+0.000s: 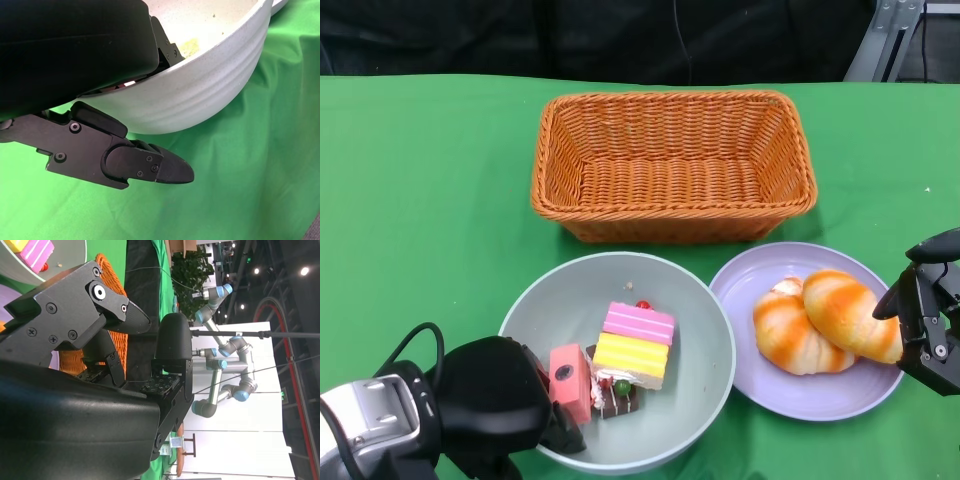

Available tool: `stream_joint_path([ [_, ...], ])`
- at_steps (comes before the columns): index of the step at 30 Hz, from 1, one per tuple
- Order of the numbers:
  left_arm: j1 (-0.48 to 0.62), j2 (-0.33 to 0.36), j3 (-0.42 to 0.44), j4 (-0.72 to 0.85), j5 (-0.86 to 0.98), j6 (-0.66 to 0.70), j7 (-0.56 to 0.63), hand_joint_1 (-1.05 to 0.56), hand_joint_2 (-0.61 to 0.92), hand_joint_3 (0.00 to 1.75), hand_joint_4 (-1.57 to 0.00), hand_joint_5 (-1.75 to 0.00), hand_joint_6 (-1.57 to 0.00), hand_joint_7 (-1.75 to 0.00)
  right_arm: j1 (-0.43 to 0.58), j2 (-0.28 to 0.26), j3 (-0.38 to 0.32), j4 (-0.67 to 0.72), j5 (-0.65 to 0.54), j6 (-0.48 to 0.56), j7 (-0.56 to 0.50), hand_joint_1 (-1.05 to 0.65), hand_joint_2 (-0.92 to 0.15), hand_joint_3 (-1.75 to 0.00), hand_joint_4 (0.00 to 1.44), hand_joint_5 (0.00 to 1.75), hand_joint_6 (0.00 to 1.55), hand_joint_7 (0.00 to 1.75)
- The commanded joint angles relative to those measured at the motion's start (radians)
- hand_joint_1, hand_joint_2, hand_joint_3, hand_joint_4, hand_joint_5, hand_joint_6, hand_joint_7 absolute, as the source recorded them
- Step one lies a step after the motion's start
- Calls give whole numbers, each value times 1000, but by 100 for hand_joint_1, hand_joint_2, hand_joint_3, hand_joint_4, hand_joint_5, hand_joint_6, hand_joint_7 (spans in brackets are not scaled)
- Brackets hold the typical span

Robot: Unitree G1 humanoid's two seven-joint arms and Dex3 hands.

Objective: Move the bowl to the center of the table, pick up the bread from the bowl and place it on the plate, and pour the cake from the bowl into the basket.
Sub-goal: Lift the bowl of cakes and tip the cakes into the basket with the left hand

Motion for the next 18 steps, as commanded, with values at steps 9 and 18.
stream_joint_path([
  [9,-74,-99,-45,306,65,-129,466,-28,83,0,-124,-15,-115,-9,6,11,1,-23,4,-10,-24,-16,-50,-111,69,172,64,134],
  [18,-165,-170,-152,539,189,-121,897,-17,88,0,-62,-172,-72,-134,10,15,5,-29,9,-22,-24,-14,-50,-112,70,170,65,131],
])
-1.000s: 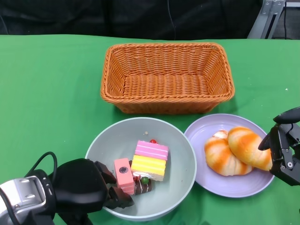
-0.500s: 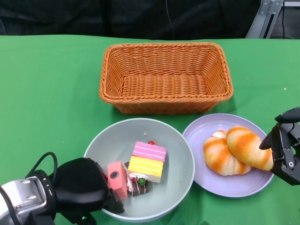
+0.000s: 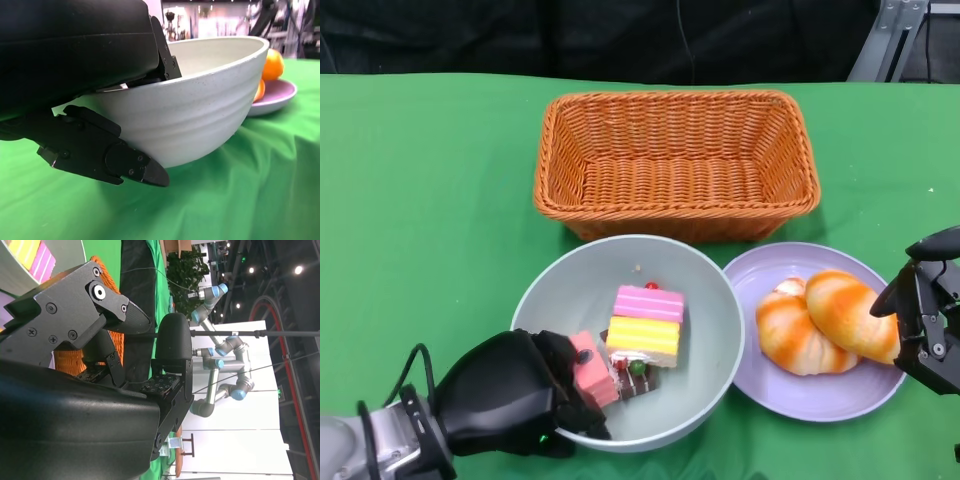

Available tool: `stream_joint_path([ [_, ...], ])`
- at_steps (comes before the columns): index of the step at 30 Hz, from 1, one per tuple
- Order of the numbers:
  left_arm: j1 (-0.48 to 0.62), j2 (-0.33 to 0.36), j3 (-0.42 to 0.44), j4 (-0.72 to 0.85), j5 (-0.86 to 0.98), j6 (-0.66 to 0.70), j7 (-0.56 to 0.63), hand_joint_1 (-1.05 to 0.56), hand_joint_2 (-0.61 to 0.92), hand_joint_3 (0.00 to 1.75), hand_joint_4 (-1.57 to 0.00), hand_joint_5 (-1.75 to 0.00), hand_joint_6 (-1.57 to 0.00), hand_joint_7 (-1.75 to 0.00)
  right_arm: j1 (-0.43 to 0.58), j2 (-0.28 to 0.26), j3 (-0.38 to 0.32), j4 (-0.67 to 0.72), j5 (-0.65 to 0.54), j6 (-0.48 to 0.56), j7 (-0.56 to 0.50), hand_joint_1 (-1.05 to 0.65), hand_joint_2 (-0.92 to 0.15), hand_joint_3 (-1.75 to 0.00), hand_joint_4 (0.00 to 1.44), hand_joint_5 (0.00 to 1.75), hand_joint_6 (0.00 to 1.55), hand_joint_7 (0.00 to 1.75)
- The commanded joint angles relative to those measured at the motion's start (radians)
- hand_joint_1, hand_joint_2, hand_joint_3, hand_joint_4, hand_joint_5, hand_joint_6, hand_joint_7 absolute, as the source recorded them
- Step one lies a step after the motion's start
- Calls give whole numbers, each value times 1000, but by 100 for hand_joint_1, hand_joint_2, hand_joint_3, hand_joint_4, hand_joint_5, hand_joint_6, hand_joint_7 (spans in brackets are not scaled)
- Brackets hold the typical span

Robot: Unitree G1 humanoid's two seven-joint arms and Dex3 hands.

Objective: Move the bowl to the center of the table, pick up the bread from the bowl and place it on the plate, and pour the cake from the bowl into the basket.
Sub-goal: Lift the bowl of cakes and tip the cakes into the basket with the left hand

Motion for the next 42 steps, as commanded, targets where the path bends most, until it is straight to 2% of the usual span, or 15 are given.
stream_joint_path([
  [1,-36,-6,-30,51,24,17,107,-17,89,0,-63,-173,-66,-149,5,5,-8,-14,4,-19,-9,-14,-50,-112,70,170,65,131],
  [3,-47,-5,-46,68,28,20,140,-15,91,1,-64,-174,-57,-169,4,6,-8,-13,6,-19,-9,-14,-50,-112,70,170,66,131],
  [7,-55,7,-57,67,17,14,179,-13,91,1,-67,-175,-57,-174,5,9,-7,-16,6,-16,-13,-15,-50,-112,71,169,66,130],
  [18,-25,93,-8,-69,-59,-64,144,-8,92,5,-71,-175,-61,-175,-3,6,-3,4,2,-14,-8,-16,-49,-111,70,171,65,131],
  [26,6,143,50,-163,-100,-117,113,-11,85,2,-70,-175,-61,-174,3,4,10,10,-6,-16,3,-14,-51,-110,71,169,64,131],
  [29,11,149,67,-175,-108,-133,99,-10,85,2,-70,-175,-63,-171,4,12,12,9,-8,-14,-5,-14,-51,-107,73,166,67,128],
  [36,16,152,107,-208,-115,-150,80,-10,84,1,-70,-175,-63,-172,5,13,27,30,-28,-48,9,-12,-47,-119,72,168,64,132],
  [42,-5,129,140,-211,-168,-168,11,-7,89,3,-71,-175,-62,-174,24,18,61,35,-37,-41,15,-13,-52,-112,71,167,63,131],
])
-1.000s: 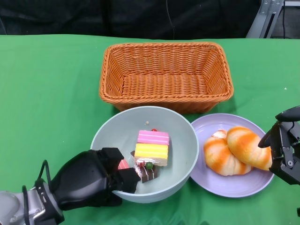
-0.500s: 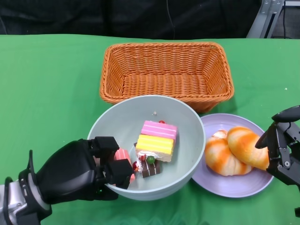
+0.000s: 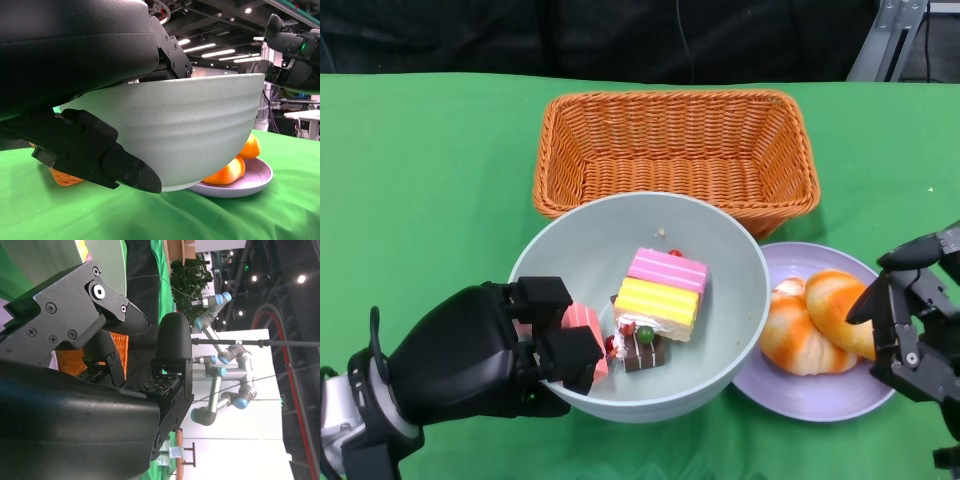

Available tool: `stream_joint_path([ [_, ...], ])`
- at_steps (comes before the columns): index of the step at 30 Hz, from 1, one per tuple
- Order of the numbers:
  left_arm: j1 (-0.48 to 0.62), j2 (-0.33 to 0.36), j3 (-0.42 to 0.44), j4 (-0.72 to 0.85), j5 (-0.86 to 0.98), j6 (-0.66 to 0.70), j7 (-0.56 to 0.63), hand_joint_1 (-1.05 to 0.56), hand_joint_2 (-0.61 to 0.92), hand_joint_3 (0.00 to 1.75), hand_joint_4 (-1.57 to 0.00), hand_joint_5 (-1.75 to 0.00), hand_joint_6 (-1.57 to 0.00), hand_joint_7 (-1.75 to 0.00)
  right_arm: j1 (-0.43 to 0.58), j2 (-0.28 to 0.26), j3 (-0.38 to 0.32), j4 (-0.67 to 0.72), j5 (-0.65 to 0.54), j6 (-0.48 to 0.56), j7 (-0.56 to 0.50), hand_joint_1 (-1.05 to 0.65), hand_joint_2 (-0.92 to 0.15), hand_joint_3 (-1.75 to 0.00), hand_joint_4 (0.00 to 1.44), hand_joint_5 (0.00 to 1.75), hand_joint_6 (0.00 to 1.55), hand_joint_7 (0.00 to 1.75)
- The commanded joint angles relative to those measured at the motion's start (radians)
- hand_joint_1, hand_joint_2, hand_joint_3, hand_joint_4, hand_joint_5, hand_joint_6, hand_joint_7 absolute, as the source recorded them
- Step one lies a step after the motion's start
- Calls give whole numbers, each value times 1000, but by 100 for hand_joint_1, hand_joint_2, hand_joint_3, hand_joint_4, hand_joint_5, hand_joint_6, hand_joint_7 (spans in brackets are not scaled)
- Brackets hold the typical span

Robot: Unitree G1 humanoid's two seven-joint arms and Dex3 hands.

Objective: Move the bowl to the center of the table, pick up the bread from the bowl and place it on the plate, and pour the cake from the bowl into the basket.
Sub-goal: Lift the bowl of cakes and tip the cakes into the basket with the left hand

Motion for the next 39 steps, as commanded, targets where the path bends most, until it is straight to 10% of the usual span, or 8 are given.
stream_joint_path([
  [1,-27,-6,35,-9,-47,-13,-35,-6,90,4,-70,-175,-61,-175,18,0,16,1,3,-3,9,-12,-53,-111,71,167,63,130],
  [22,-223,-168,86,146,-132,-30,-137,-5,91,18,-70,-175,-63,-169,52,17,95,66,-47,-48,34,-14,-63,-82,71,164,66,124],
  [39,-372,-253,97,310,-165,8,-136,-12,69,81,-67,-174,-64,-159,59,11,129,87,-72,-64,44,-13,-61,-86,67,167,64,129],
])
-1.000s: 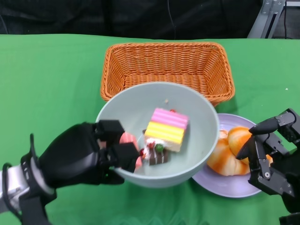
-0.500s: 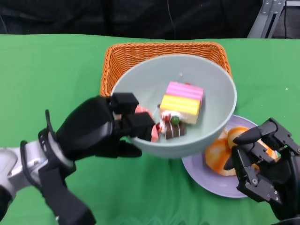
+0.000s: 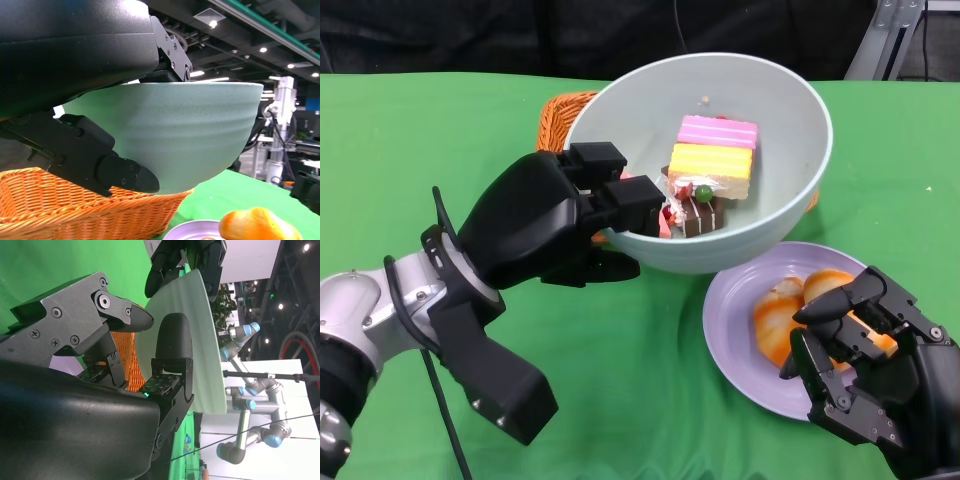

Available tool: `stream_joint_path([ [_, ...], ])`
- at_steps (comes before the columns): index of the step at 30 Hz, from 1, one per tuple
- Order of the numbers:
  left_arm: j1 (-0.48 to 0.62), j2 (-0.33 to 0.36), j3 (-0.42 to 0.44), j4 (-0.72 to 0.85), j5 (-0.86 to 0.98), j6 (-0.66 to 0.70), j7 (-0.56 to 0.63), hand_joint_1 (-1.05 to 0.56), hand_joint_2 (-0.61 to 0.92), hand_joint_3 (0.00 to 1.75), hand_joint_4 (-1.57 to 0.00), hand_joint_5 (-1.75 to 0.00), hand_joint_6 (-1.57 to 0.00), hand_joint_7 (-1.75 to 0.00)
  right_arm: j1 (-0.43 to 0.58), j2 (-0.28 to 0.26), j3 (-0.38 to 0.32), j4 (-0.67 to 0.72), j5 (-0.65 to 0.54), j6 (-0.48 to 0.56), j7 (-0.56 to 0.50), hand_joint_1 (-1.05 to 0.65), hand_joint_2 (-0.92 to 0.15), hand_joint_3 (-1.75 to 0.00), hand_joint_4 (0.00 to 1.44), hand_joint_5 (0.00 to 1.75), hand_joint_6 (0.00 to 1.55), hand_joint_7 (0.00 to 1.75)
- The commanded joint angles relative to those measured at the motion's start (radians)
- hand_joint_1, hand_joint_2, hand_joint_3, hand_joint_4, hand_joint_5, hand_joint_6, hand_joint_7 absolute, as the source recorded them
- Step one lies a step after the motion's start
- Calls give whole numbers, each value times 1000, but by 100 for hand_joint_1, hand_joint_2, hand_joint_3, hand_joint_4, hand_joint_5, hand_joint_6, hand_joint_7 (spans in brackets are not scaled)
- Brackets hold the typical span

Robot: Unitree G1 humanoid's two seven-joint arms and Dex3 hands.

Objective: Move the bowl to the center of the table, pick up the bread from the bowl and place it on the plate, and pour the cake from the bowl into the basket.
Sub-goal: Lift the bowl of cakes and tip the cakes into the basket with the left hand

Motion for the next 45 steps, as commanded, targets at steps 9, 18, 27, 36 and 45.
stream_joint_path([
  [9,-100,-67,38,106,-110,19,-43,-6,61,92,-66,-174,-67,-155,-9,-7,1,0,17,1,2,-12,-65,-80,69,167,63,129],
  [18,-173,-134,62,180,-204,48,-143,-10,60,99,-62,-174,-67,-146,-18,-3,12,22,-15,-20,-7,-12,-67,-80,71,166,63,129],
  [27,-201,-198,92,220,-299,51,-239,-8,62,100,-63,-175,-63,-160,-8,-4,26,16,-49,-22,-24,-14,-67,-79,72,165,62,130],
  [36,-242,-293,135,270,-403,126,-370,-8,63,99,-64,-175,-61,-168,0,-6,39,16,-33,-17,-11,-13,-68,-78,69,166,61,132],
  [45,-249,-374,210,293,-547,204,-545,-6,61,103,-65,-175,-66,-158,3,-3,43,31,-31,-27,-8,-15,-66,-78,69,166,61,132],
])
